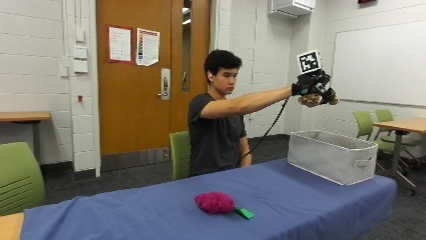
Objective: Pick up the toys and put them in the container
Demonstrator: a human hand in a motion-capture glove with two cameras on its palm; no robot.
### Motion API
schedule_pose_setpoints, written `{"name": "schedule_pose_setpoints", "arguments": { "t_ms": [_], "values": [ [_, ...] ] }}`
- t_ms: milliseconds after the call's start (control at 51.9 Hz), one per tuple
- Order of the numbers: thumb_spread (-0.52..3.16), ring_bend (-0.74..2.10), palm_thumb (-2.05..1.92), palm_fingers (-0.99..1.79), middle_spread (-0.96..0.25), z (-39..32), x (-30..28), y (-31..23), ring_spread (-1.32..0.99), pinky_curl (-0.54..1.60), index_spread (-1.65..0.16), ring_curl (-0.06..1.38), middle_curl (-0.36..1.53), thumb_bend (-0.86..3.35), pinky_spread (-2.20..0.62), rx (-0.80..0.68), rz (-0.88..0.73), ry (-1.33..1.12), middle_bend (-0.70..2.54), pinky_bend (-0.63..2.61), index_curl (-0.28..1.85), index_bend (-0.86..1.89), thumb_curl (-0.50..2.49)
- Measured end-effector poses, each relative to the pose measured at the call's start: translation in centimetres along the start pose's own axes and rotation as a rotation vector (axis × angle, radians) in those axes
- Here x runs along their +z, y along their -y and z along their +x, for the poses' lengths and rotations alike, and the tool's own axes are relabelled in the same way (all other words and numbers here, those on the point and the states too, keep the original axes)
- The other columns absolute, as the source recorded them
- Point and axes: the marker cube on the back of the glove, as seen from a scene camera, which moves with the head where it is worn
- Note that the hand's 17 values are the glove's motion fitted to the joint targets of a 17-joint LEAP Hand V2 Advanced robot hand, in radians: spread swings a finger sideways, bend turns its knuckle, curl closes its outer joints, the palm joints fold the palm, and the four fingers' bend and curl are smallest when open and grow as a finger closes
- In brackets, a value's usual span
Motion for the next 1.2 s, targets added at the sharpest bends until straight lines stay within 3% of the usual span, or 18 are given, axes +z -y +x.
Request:
{"name": "schedule_pose_setpoints", "arguments": {
  "t_ms": [135,212,308,386,463,636,656,675,752,925,1022,1195],
  "values": [
    [1.01,1.15,0.65,1.22,-0.30,-6.7,1.9,2.4,-0.37,0.39,-0.34,0.48,0.62,0.00,-0.48,-0.106,-0.007,-0.096,1.04,0.74,0.92,0.28,0.73],
    [1.01,1.15,0.65,1.22,-0.30,-6.7,3.5,3.7,-0.37,0.39,-0.34,0.48,0.61,0.00,-0.48,-0.116,-0.027,-0.077,1.04,0.75,0.94,0.27,0.74],
    [1.02,1.15,0.66,1.22,-0.30,-4.9,5.6,4.4,-0.37,0.38,-0.34,0.48,0.61,-0.01,-0.48,-0.316,-0.041,-0.035,1.04,0.74,0.95,0.26,0.75],
    [1.02,1.16,0.65,1.22,-0.30,-7.6,6.5,5.2,-0.37,0.38,-0.34,0.47,0.61,-0.01,-0.48,-0.159,-0.062,0.069,1.05,0.74,0.97,0.25,0.75],
    [1.02,1.16,0.65,1.22,-0.29,-8.1,7.6,5.0,-0.37,0.38,-0.34,0.47,0.61,-0.01,-0.48,-0.198,-0.109,0.093,1.05,0.75,0.98,0.24,0.76],
    [1.18,1.12,0.51,1.08,-0.30,-6.7,9.8,5.0,-0.38,0.39,-0.36,0.45,0.56,-0.05,-0.47,0.062,-0.388,0.076,0.94,0.79,0.97,0.16,0.66],
    [1.14,1.07,0.36,0.63,-0.28,-6.6,9.9,5.0,-0.38,0.42,-0.35,0.43,0.50,-0.13,-0.44,0.070,-0.391,0.077,0.72,0.88,0.94,0.05,0.62],
    [1.13,1.07,0.29,0.40,-0.25,-6.3,10.0,5.0,-0.38,0.46,-0.33,0.46,0.50,-0.14,-0.41,0.067,-0.387,0.065,0.64,0.93,0.96,0.08,0.59],
    [1.06,0.87,0.08,-0.14,-0.14,-5.5,10.0,4.6,-0.31,0.49,-0.27,0.43,0.45,-0.14,-0.32,0.013,-0.354,-0.021,0.48,0.99,0.90,0.05,0.52],
    [0.97,0.76,-0.03,-0.07,-0.03,-11.2,8.4,3.2,-0.25,0.41,-0.19,0.30,0.40,-0.06,-0.23,-0.067,-0.276,-0.005,0.38,0.98,0.72,0.10,0.45],
    [0.95,0.74,-0.05,-0.05,-0.03,-7.0,7.3,2.1,-0.24,0.39,-0.17,0.30,0.40,-0.07,-0.20,-0.023,-0.239,-0.130,0.37,0.94,0.68,0.12,0.41],
    [0.93,0.73,-0.07,-0.02,-0.05,2.8,3.6,-1.8,-0.24,0.37,-0.16,0.29,0.40,-0.07,-0.18,0.020,-0.177,-0.106,0.37,0.90,0.61,0.14,0.36]
  ]
}}
